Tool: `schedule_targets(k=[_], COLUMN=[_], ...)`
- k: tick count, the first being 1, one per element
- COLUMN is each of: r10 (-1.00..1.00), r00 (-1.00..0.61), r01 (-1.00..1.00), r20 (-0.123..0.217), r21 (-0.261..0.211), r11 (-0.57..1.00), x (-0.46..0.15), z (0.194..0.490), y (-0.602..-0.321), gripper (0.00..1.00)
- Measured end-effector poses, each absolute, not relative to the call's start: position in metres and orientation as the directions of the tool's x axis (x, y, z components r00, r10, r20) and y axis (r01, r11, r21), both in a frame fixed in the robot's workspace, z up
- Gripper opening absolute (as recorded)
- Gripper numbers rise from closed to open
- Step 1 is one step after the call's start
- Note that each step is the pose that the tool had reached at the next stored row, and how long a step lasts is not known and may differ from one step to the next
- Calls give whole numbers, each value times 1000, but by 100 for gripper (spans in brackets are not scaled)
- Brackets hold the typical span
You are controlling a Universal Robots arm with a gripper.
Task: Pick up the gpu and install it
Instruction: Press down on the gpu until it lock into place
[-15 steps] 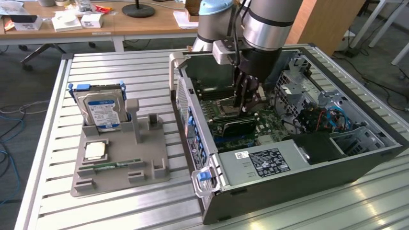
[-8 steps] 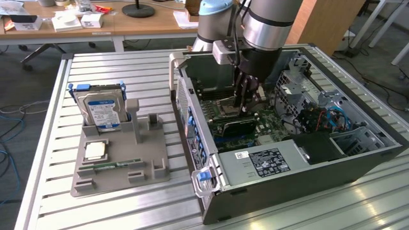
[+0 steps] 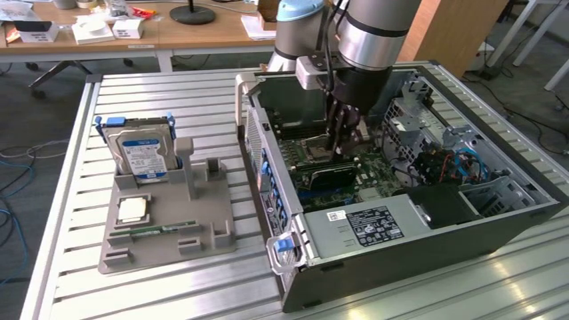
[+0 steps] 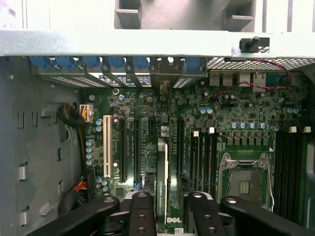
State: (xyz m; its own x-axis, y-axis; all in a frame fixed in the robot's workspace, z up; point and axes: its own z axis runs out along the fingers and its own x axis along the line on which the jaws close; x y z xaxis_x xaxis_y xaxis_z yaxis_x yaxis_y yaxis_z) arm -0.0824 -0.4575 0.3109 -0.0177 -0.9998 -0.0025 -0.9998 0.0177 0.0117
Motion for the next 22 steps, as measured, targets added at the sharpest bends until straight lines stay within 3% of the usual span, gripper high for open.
schedule_targets(k=[1,3,4,6,22], r10=[-1000,-1000,-1000,-1000,-1000], r00=[-18,-18,-18,-18,-18], r01=[-1000,-1000,-1000,-1000,-1000], r20=[-3,-3,-3,-3,-3], r21=[12,12,12,12,12], r11=[18,18,18,18,18], x=[-82,-82,-82,-82,-87], z=[311,311,311,311,309], y=[-457,-457,-457,-457,-457], gripper=[31,19,19,10,10])
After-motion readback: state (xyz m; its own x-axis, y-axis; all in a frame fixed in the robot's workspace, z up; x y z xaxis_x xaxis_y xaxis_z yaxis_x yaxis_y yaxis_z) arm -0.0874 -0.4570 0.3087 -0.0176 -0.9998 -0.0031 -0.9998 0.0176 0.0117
